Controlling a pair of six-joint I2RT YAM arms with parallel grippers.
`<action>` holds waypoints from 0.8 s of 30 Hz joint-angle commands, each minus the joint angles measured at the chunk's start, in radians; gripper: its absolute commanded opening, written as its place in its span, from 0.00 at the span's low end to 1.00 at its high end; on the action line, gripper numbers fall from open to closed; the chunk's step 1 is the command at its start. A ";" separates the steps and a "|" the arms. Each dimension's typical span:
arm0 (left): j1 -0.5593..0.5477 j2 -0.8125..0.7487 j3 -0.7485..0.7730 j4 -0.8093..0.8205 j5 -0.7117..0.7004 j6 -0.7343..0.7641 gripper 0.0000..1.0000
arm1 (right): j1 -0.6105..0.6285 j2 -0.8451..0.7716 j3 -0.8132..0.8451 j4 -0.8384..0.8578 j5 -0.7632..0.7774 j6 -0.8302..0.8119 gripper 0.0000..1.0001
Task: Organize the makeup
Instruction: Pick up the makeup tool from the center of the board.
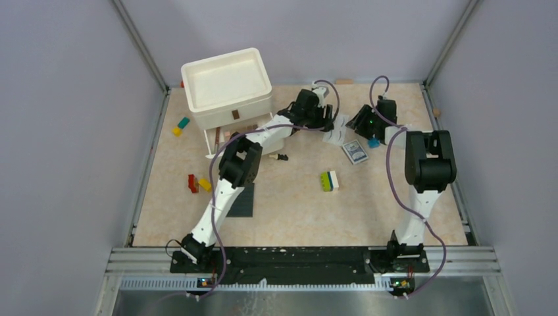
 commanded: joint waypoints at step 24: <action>-0.034 0.059 -0.029 0.023 0.091 -0.026 0.60 | 0.024 0.107 0.054 0.004 -0.152 0.179 0.49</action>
